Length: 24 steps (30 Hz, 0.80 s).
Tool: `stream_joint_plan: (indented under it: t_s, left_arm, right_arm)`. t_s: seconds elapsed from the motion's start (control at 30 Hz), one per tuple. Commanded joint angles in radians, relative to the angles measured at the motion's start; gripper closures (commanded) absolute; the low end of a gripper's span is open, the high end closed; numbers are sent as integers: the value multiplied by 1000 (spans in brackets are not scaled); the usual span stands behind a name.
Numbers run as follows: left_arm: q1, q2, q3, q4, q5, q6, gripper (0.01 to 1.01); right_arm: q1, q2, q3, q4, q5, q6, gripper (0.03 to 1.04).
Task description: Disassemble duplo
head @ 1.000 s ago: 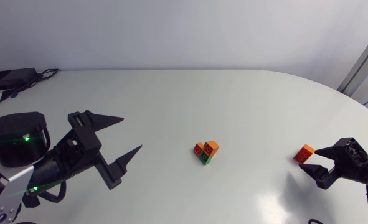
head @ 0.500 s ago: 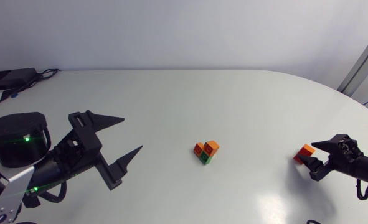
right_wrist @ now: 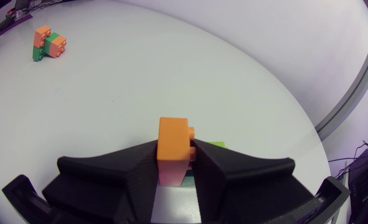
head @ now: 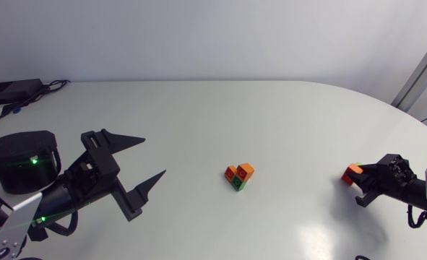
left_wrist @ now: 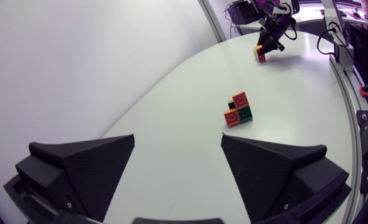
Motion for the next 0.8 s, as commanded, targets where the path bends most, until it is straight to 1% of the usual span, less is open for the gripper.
stream_joint_plan:
  t_s: [0.0, 0.1, 0.2, 0.33, 0.4, 0.53, 0.63, 0.67, 0.77]
  left_arm:
    - [3, 19, -21, 6, 7, -5, 48]
    - [6, 19, -20, 8, 7, -3, 48]
    - [9, 21, -18, 8, 5, -3, 48]
    - [14, 21, -18, 5, 7, -3, 48]
    - [23, 18, -17, 6, 7, -9, 48]
    - [61, 29, -15, 44, 7, -38, 48]
    - [78, 32, -12, 52, 7, -52, 48]
    - [80, 32, -12, 54, 7, -52, 48]
    - [83, 27, -13, 54, 7, -55, 48]
  right_arm:
    - [13, 0, -11, -18, 13, 12, 854]
    - [40, -46, -12, -36, 12, 35, 854]
    - [105, -128, -9, -113, 12, 48, 854]
    - [229, -282, -2, -243, 13, 101, 854]
    - [301, -365, 18, -352, 18, 119, 854]
    - [478, -510, 87, -552, 47, 223, 852]
    - [613, -575, 159, -703, 62, 282, 852]
    - [656, -592, 179, -737, 67, 308, 854]
    - [768, -625, 233, -785, 73, 406, 852]
